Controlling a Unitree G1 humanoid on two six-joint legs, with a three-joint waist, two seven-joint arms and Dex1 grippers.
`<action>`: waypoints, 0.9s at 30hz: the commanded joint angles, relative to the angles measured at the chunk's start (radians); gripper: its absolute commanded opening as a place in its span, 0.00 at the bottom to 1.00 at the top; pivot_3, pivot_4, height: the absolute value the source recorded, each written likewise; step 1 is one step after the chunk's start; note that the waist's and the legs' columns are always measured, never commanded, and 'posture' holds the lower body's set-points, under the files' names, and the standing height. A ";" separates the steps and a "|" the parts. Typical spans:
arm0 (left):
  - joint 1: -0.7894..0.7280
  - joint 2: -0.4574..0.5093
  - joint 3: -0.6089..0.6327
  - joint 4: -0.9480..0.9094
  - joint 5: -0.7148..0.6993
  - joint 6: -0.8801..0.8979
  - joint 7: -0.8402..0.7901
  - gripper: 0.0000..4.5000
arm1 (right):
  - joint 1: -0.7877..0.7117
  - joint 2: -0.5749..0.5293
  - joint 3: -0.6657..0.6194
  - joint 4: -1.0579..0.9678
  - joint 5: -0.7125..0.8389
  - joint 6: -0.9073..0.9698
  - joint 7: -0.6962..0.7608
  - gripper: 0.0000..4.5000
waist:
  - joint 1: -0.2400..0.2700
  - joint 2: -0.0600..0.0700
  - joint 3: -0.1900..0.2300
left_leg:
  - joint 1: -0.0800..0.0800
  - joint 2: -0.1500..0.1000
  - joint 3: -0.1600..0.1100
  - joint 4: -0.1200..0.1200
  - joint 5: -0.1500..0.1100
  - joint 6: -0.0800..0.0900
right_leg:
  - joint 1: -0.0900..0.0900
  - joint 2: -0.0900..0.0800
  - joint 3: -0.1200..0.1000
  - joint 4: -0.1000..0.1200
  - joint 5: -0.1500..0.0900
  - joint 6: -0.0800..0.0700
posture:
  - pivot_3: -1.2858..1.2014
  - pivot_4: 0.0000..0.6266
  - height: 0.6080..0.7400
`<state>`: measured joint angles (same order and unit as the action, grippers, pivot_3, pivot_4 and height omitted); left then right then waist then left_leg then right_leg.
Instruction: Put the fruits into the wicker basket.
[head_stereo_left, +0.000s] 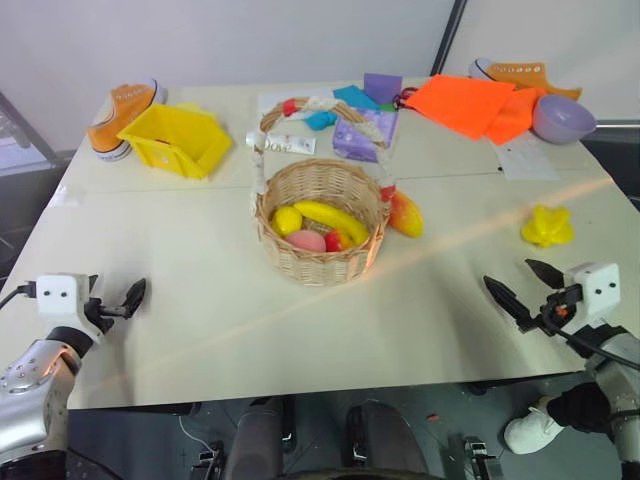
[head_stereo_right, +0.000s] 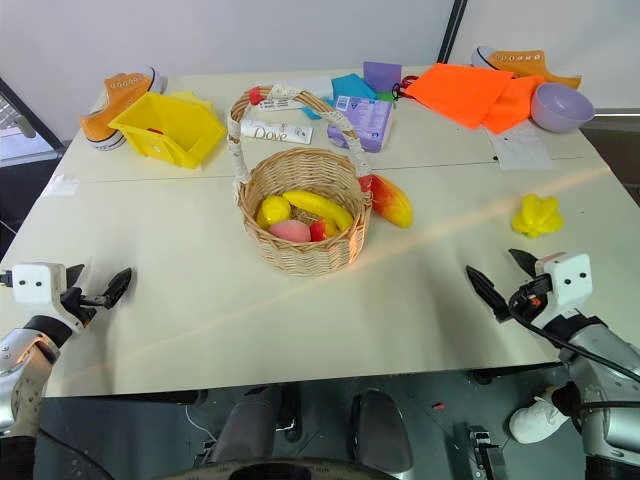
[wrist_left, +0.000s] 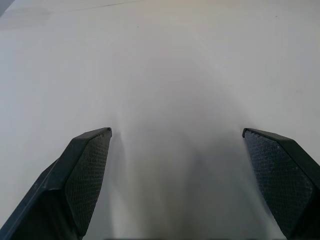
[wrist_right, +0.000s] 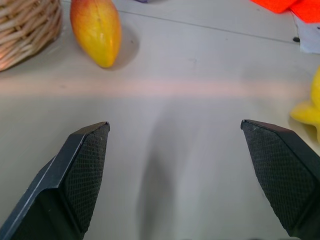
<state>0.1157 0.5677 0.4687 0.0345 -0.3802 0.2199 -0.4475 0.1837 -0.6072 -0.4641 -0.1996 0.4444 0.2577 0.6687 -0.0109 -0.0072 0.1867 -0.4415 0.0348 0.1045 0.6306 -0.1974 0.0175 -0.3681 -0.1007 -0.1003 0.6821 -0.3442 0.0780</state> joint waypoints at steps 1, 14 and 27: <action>0.002 0.010 0.031 -0.039 -0.013 0.012 -0.002 1.00 | -0.010 -0.003 -0.005 -0.055 0.016 0.015 -0.014 0.98 | 0.000 0.000 0.000 | 0.000 0.000 0.000 0.000 0.000 0.000 | 0.000 0.000 0.000 0.000 0.000 0.000 | 0.52 0.24 0.87; -0.062 0.021 -0.053 -0.191 -0.081 0.029 -0.132 1.00 | -0.197 -0.017 0.115 -0.172 0.062 0.190 -0.051 0.98 | -0.001 0.000 0.000 | 0.000 0.000 0.000 0.000 0.000 0.000 | 0.000 0.000 0.000 0.000 0.000 0.000 | 0.52 0.24 0.87; -0.137 0.137 -0.195 -0.490 -0.246 0.215 -0.347 1.00 | -0.515 0.015 0.362 0.167 -0.127 0.150 -0.069 0.98 | -0.003 0.000 0.001 | -0.001 -0.001 0.000 0.000 0.001 0.000 | -0.001 0.001 0.000 0.000 0.000 0.000 | 0.52 0.24 0.87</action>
<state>-0.0088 0.6870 0.2841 -0.3918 -0.6030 0.4253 -0.7733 -0.3048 -0.5994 -0.1174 -0.0482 0.3437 0.4426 0.5940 -0.0138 -0.0076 0.1873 -0.4424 0.0341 0.1051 0.6310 -0.1968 0.0179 -0.3686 -0.0997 -0.1004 0.6820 -0.3441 0.0781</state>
